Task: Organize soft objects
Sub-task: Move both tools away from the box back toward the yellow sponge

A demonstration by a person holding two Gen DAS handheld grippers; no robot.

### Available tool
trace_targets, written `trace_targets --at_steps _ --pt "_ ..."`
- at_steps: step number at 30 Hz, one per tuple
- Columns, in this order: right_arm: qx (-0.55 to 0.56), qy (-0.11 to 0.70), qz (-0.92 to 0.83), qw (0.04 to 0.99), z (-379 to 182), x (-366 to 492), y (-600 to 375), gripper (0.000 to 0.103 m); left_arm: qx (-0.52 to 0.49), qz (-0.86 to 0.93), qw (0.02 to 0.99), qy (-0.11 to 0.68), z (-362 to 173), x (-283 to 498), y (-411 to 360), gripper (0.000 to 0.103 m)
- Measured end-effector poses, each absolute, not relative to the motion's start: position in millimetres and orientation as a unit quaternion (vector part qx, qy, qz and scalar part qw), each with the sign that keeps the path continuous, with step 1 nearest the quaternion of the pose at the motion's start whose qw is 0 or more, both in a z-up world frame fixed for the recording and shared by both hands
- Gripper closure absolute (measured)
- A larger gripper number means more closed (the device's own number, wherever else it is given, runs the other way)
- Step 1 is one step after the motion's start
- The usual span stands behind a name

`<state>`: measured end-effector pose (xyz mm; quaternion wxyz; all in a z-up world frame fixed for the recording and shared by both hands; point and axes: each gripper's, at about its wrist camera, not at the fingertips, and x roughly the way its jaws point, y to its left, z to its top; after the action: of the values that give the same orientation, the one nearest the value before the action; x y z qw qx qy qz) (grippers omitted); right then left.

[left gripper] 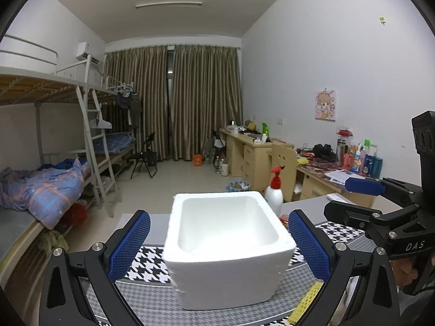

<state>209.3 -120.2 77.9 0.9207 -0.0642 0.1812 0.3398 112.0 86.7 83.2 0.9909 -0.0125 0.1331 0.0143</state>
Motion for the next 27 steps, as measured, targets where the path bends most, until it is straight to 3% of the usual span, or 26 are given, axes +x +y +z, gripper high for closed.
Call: trace_targets --at_steps 27 --pt "-0.053 0.171 0.302 0.936 63 181 -166 0.009 -0.006 -0.031 0.99 0.134 72 99 52 0.001"
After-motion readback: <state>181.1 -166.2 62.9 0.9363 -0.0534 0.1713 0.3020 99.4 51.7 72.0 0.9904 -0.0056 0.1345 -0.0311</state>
